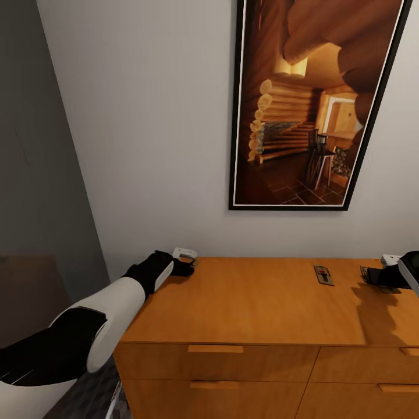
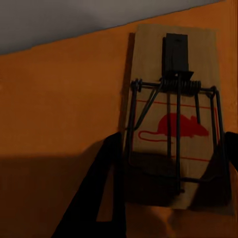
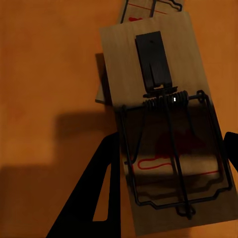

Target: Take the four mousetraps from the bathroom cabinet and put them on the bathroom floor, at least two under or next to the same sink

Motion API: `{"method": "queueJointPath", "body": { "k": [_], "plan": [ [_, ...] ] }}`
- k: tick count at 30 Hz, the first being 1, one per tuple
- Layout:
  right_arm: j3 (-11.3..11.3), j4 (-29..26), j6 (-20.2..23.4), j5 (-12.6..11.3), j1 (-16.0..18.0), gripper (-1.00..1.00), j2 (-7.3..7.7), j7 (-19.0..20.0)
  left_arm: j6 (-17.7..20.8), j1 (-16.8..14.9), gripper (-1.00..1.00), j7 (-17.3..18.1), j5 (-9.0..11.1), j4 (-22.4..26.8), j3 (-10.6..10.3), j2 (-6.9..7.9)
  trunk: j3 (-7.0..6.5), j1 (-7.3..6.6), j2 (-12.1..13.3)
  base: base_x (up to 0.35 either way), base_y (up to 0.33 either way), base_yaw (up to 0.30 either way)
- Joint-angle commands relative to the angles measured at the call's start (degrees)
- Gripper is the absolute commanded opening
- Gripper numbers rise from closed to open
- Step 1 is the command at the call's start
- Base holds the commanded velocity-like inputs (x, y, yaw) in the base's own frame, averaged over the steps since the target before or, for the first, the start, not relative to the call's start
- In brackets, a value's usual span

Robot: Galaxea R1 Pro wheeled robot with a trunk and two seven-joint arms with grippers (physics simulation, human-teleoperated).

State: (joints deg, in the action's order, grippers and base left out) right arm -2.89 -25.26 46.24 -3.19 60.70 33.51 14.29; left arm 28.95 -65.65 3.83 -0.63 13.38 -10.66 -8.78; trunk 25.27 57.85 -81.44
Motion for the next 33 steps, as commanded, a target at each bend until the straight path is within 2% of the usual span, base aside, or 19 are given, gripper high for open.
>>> {"method": "queueJointPath", "body": {
  "k": [1, 5, 10, 33],
  "plan": [
    [-0.3, -0.1, 0.3, -0.4, 0.0, -1.00, 0.07, 0.0, 0.4, 0.0, -1.00, 0.4, 0.3, -2.6, -0.3, -0.10, 0.08, 0.00, 0.0, 0.000, 0.000, 0.000],
    [-0.3, -0.1, 0.3, -0.4, 0.0, -1.00, 0.07, 0.0, 2.8, 0.0, -1.00, 0.8, 0.8, 2.8, -0.1, -0.73, 0.08, 0.00, 0.0, 0.000, 0.000, 0.000],
    [-0.3, -0.1, 0.3, -0.4, 0.0, -1.00, 0.20, 0.0, 5.7, 0.0, -1.00, 1.0, 0.9, 4.7, -0.1, -0.85, 0.08, 0.00, 0.0, 0.000, 0.000, 0.000],
    [-0.4, -0.1, 0.3, -0.4, 0.0, -1.00, 0.24, 0.0, 6.4, 0.0, -1.00, 0.3, 1.0, 5.1, 0.1, -0.80, 0.08, 0.00, 0.0, 0.000, 0.000, 0.000]
  ]
}}
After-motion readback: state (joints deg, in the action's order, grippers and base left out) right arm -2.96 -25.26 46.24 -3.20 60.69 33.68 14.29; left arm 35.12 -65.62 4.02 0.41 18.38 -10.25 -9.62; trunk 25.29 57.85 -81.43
